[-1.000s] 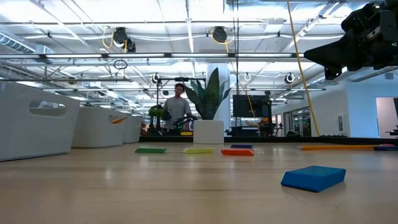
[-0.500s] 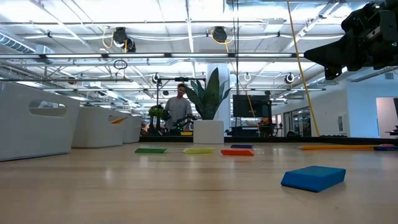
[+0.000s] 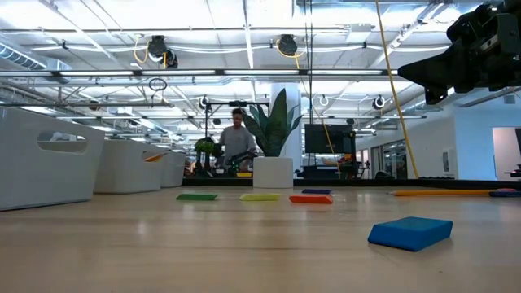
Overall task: Sort crayons/erasers/pens/pencils in bins
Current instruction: Put the green eraser into the bottom
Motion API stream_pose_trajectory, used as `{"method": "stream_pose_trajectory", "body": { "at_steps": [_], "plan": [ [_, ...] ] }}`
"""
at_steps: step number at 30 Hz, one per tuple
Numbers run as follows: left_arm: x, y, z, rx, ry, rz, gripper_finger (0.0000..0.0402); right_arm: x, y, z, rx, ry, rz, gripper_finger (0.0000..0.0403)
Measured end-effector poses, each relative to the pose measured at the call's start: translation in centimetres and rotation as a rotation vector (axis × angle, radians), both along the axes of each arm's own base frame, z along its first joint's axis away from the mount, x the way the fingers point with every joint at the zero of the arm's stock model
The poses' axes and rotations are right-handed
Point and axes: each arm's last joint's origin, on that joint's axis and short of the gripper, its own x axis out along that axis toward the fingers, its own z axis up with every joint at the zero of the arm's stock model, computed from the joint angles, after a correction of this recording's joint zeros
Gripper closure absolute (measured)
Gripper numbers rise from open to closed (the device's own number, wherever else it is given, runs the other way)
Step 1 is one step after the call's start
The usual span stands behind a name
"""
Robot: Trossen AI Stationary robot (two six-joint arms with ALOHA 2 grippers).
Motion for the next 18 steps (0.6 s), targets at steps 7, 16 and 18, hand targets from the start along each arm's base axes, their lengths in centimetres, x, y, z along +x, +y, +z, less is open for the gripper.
{"method": "stream_pose_trajectory", "body": {
  "at_steps": [7,16,18],
  "plan": [
    [6.5,5.0,7.4,0.039,-0.395,-0.004,0.0206,0.0,0.0,0.0,0.000,0.000,0.000,0.0390],
    [19.7,16.9,7.0,0.101,-0.465,0.079,0.0177,0.0,0.0,0.0,0.000,0.000,0.000,0.0390],
    [21.2,19.5,5.8,0.112,-0.446,0.064,0.0155,0.0,0.0,0.0,0.000,0.000,0.000,0.0390]
  ]
}}
